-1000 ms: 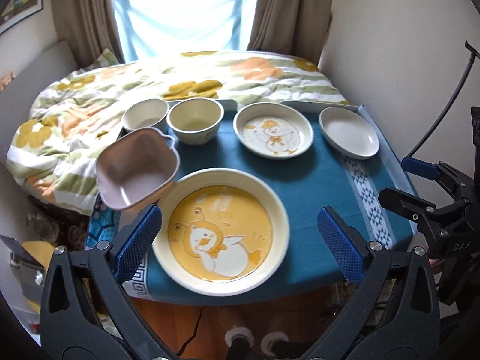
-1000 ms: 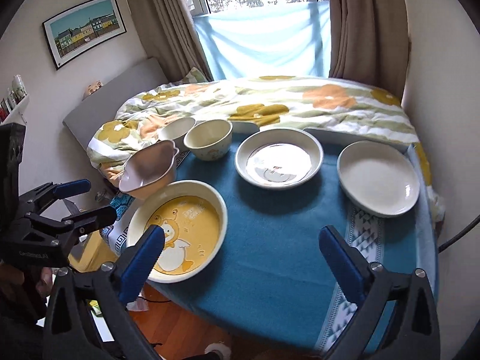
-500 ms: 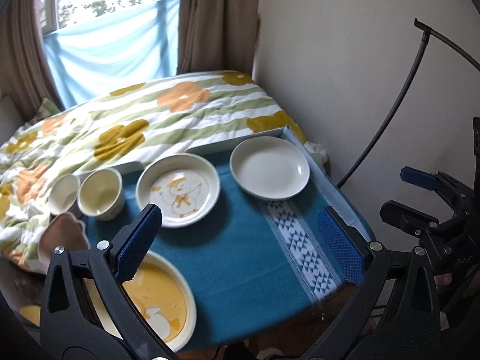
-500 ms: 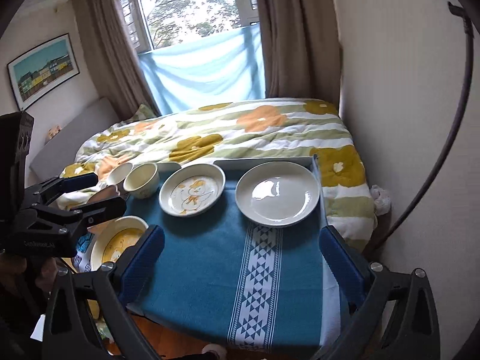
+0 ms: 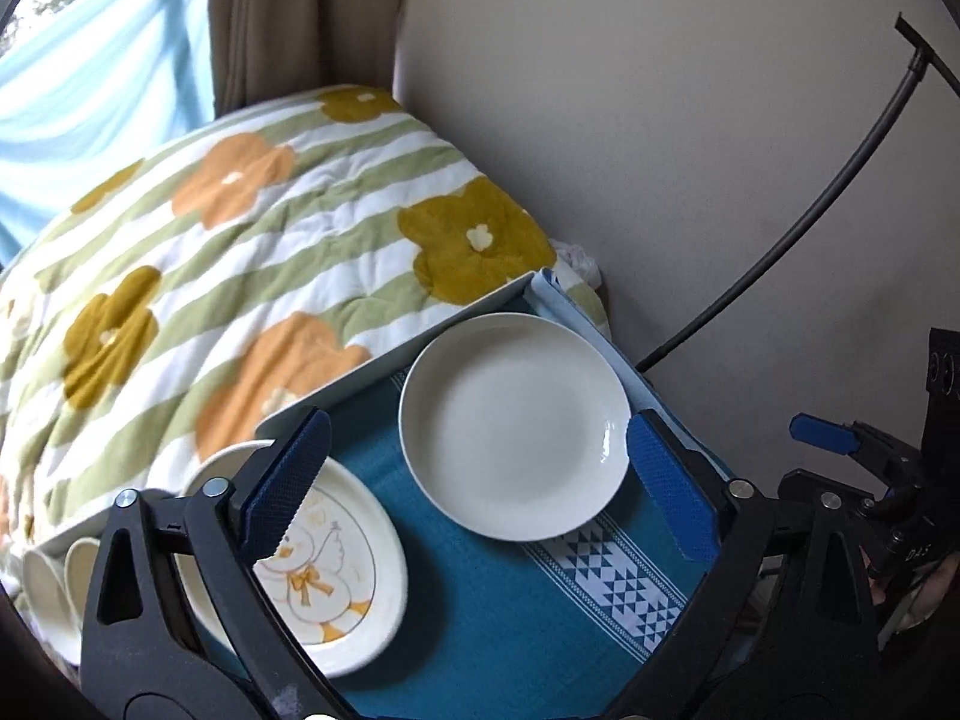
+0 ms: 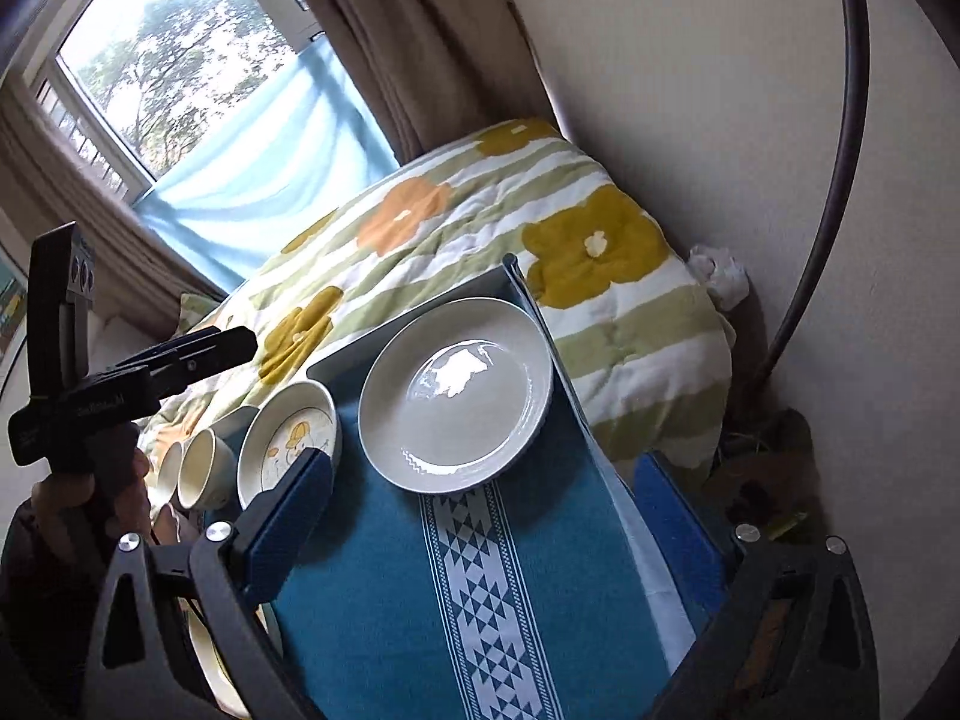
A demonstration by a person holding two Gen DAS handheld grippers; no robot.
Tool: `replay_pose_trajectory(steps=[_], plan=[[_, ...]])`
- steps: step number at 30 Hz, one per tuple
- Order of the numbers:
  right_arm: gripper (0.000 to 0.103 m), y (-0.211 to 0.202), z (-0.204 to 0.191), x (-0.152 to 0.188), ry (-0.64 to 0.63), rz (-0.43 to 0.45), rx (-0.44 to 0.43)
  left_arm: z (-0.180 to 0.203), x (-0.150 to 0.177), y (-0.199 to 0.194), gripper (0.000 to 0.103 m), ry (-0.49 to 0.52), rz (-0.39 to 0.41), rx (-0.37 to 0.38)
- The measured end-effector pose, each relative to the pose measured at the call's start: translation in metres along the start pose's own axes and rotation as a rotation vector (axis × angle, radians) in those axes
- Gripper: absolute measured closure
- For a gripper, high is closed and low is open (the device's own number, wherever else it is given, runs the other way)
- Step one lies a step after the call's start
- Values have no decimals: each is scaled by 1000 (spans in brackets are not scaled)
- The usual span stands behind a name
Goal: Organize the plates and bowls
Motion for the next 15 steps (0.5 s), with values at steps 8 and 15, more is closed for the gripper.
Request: replay_pose_trajectory(steps=[8,15], plan=[[32,76,28,20,234,-88,28,-36,17,104,49,-11,-216,94],[50,112,26,29,254,-139,64,-51,27,141,70,-37,-285,142]])
Point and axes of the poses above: each gripper's, at about its wrist camera, not at the fingertips, and y roughly the way its jaws point, z to its right, x to its underside, the point moved 6 cm from there along y, roughly the way its jaws point, and after that the axes turned 2 degrees about z, right-handed, at the moved point
